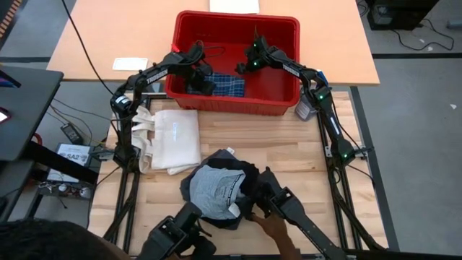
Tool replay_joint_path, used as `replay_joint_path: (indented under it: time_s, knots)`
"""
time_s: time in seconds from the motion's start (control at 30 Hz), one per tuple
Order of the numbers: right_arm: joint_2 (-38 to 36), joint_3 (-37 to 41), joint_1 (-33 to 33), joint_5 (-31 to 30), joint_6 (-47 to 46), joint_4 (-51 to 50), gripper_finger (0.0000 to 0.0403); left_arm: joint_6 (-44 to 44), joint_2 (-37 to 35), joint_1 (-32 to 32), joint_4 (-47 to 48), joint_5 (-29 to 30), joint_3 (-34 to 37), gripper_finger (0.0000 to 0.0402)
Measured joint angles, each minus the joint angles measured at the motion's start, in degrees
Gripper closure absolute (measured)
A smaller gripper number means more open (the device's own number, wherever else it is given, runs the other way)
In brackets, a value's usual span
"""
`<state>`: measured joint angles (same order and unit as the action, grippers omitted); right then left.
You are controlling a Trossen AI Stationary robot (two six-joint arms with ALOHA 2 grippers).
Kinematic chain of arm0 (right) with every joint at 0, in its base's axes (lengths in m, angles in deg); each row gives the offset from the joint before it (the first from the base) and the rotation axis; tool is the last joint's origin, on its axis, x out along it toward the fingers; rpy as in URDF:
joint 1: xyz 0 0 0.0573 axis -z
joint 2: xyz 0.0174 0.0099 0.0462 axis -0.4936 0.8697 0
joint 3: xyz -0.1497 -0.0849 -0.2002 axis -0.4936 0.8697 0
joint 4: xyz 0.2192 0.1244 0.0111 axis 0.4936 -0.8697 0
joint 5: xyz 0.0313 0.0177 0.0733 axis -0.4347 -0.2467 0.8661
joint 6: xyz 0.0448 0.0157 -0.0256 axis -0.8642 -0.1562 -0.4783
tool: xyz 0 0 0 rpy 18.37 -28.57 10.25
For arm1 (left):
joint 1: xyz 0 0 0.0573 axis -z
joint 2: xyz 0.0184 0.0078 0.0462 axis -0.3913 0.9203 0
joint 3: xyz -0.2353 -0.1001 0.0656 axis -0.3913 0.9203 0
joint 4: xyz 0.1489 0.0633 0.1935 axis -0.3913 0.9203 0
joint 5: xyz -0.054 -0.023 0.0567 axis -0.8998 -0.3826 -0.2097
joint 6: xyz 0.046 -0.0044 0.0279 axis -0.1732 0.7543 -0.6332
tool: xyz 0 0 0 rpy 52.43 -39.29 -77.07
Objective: Sort clothes
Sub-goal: Remove the blue pants from the red bin
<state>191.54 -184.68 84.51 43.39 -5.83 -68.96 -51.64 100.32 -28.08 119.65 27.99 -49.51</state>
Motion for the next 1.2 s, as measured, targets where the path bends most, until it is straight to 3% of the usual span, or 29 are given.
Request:
replay_joint_path:
  time_s: [0.4, 0.5, 0.6, 0.8, 1.03, 1.2]
  knots:
    - [0.27, 2.34, -2.47, 14.16, 5.18, -6.91, 0.0139, -1.22, 0.00, -0.07, -1.35, 2.51, 0.01, 0.0225]
    - [0.27, 2.32, -3.17, 15.04, 6.29, -8.59, 0.0148, -1.22, 0.00, -0.07, -1.79, 2.71, 0.01, 0.0225]
    - [0.27, 2.30, -3.48, 11.79, 7.76, -11.27, 0.0164, -1.20, 0.02, -0.07, -1.78, 2.71, 0.01, 0.0225]
    - [0.16, 2.21, -3.40, 5.88, 8.45, -12.44, 0.0230, -1.14, 0.04, -0.07, -1.77, 2.69, 0.01, 0.0225]
    - [0.16, 2.21, -2.24, 4.78, 8.05, -13.03, 0.0378, -1.05, 0.08, -0.07, -1.77, 2.64, 0.01, 0.0225]
    - [-0.30, 2.22, -1.75, 3.36, 6.04, -13.53, 0.0374, -1.25, -0.55, -0.45, -1.84, 2.51, 0.07, 0.0225]
